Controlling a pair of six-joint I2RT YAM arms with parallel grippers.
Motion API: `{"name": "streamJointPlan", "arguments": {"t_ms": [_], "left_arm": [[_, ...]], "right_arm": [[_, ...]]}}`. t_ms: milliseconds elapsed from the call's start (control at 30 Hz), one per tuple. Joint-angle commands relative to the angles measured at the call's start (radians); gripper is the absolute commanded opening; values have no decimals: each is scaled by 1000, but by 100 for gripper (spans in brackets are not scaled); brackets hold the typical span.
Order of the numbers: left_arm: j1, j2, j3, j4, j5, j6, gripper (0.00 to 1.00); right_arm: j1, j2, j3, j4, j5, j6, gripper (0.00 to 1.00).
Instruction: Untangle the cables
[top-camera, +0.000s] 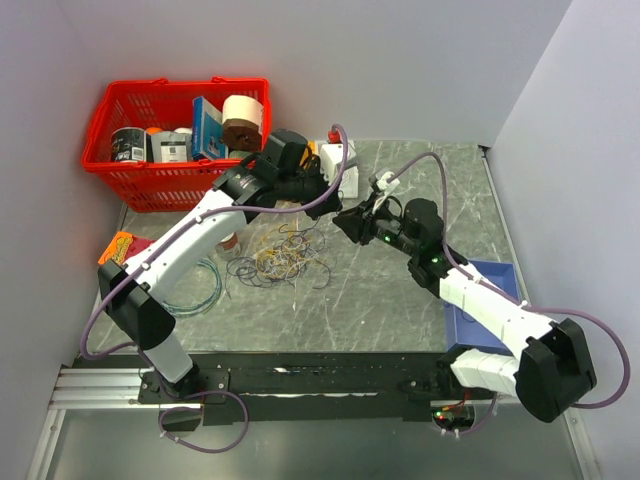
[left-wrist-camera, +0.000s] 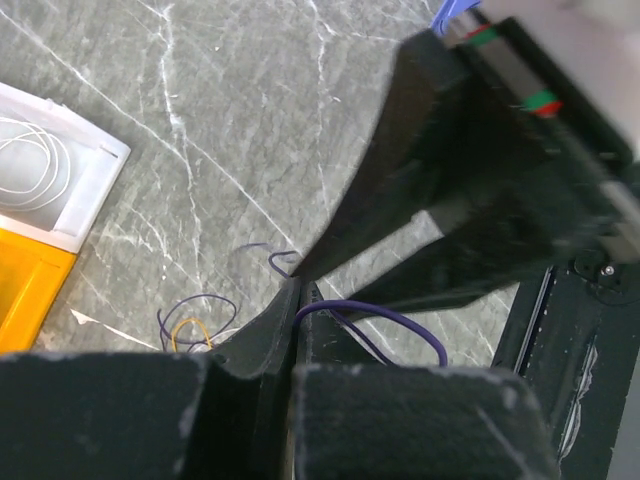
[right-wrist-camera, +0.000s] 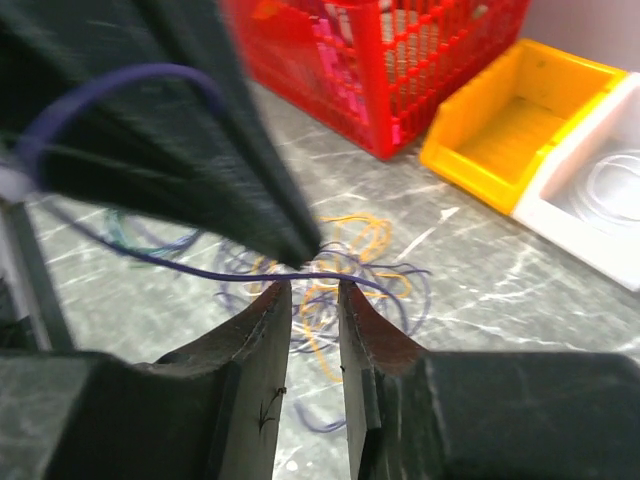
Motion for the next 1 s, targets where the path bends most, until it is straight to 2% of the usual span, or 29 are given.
{"name": "streamJointPlan", "arguments": {"t_ms": [0, 133, 233, 433, 500, 667, 700, 767, 800, 967], "left_arm": [[-2, 2, 3, 30, 35, -22, 1], [-2, 2, -8, 35, 34, -19, 1], [-2, 2, -12, 36, 27, -19, 1], [-2, 4, -11, 39, 6, -14, 1], [-2, 2, -9, 39, -3, -11, 1], [0, 2, -8, 38, -9, -6, 1], [0, 4, -8, 39, -9, -6, 1], [0, 4, -4, 38, -9, -6, 1], [0, 4, -4, 38, -8, -6, 1], [0, -6, -1, 33, -11, -6, 1]], "right_arm": [[-3, 8, -22, 89, 110, -25, 33], [-3, 16, -34, 72, 168, -44, 34], [-2, 19, -43, 52, 153, -63, 37], [-3, -74, -126, 2, 37, -129, 53], [-2, -114, -149, -27, -6, -172, 63], [-22, -226, -206, -37, -4, -179, 75], [-34, -216, -203, -38, 1, -172, 78], [-43, -179, -169, -40, 6, -163, 95], [-42, -126, -152, -40, 10, -162, 100], [-45, 10, -74, 14, -2, -140, 98]]}}
